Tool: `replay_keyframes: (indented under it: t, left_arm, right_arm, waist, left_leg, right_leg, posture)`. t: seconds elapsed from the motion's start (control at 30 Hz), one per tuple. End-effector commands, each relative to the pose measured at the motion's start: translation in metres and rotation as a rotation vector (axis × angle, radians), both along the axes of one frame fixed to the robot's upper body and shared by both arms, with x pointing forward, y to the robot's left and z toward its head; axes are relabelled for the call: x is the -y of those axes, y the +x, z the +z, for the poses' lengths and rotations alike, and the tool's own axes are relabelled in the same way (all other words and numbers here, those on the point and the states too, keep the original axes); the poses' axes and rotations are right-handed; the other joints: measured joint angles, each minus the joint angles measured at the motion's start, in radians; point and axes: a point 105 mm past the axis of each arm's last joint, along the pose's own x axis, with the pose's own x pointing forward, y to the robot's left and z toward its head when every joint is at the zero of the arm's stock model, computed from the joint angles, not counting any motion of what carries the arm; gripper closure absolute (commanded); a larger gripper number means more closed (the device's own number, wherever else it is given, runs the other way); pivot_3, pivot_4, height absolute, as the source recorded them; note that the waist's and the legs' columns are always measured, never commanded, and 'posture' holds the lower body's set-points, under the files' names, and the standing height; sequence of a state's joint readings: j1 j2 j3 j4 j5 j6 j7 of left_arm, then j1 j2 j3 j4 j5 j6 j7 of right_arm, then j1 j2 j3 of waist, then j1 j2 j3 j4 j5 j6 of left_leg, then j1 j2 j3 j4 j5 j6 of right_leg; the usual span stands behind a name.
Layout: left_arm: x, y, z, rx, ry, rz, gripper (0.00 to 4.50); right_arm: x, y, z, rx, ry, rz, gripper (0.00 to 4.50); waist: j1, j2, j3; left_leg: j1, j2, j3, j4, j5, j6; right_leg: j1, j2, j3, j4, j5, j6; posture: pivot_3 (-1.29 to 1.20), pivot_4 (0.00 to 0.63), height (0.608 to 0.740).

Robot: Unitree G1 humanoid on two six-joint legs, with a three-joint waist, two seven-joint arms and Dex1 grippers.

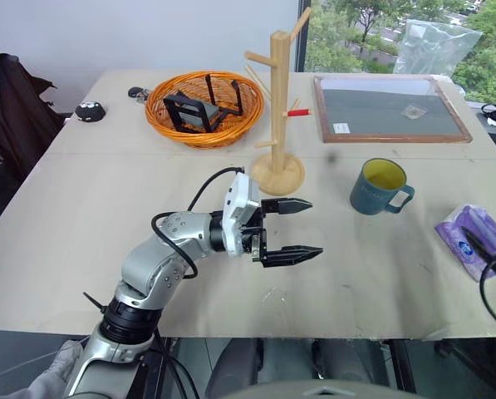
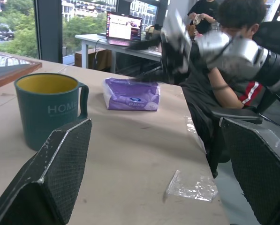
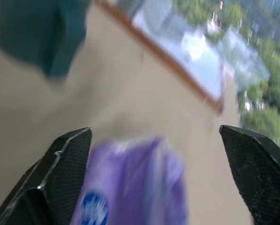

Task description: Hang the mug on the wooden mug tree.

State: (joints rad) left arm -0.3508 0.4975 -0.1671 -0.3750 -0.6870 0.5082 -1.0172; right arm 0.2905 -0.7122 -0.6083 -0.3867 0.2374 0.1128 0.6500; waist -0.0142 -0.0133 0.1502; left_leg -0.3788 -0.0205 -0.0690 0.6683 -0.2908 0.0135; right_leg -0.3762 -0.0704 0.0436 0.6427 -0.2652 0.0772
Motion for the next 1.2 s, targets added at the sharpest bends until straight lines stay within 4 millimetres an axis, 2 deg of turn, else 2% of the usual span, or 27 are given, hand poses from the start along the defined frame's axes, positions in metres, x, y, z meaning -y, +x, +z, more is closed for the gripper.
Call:
replay_keyframes:
  t: [0.03, 0.17, 0.3, 0.47, 0.8, 1.2]
  left_arm:
    - [0.001, 0.000, 0.007, 0.048, -0.016, 0.012, 0.00]
    - [0.000, 0.007, 0.012, 0.084, -0.038, 0.080, 0.00]
    - [0.001, 0.007, 0.015, 0.095, -0.047, 0.109, 0.00]
    - [0.001, 0.012, 0.007, 0.096, 0.028, 0.225, 0.00]
    - [0.001, 0.016, -0.002, 0.145, 0.136, 0.389, 0.00]
    - [0.004, 0.015, 0.002, 0.169, 0.154, 0.417, 0.00]
  right_arm:
    - [-0.025, 0.008, 0.006, 0.014, 0.126, 0.059, 0.03]
    - [-0.035, 0.026, -0.017, 0.010, 0.274, -0.034, 0.03]
    - [-0.037, 0.035, -0.032, 0.019, 0.399, -0.117, 0.03]
    - [-0.048, 0.045, -0.045, 0.018, 0.544, -0.103, 0.03]
    - [-0.054, 0.059, -0.058, -0.011, 0.558, -0.093, 0.03]
    - [-0.048, 0.083, -0.071, -0.002, 0.571, -0.158, 0.03]
  waist:
    - [0.000, 0.000, 0.000]
    - [0.003, 0.000, 0.000]
    - [0.006, 0.000, 0.000]
    - [0.002, 0.001, 0.000]
    - [0.001, 0.001, 0.000]
    - [0.001, 0.001, 0.000]
  left_leg:
    - [0.000, 0.000, 0.000, 0.000, 0.000, 0.000]
    - [-0.001, 0.000, -0.001, 0.000, 0.000, -0.001]
    - [-0.003, -0.001, -0.002, 0.000, 0.003, -0.005]
    - [-0.002, -0.002, -0.003, 0.000, 0.003, -0.005]
    - [-0.002, -0.002, -0.003, 0.000, 0.003, -0.005]
    - [-0.002, -0.002, -0.002, 0.000, 0.003, -0.005]
  right_leg:
    - [0.000, 0.000, 0.000, 0.000, 0.000, 0.000]
    - [0.000, 0.000, -0.001, 0.000, 0.000, 0.000]
    - [-0.002, -0.001, -0.001, 0.000, 0.000, 0.000]
    - [-0.002, -0.001, -0.001, 0.000, 0.000, 0.000]
    - [-0.002, -0.001, -0.001, 0.000, 0.000, 0.000]
    - [-0.002, -0.001, -0.002, 0.000, 0.000, 0.000]
  posture:
    - [0.00, 0.150, 0.740]
    - [0.00, 0.150, 0.740]
    - [0.00, 0.150, 0.740]
    - [0.00, 0.150, 0.740]
    - [0.00, 0.150, 0.740]
    - [0.00, 0.150, 0.740]
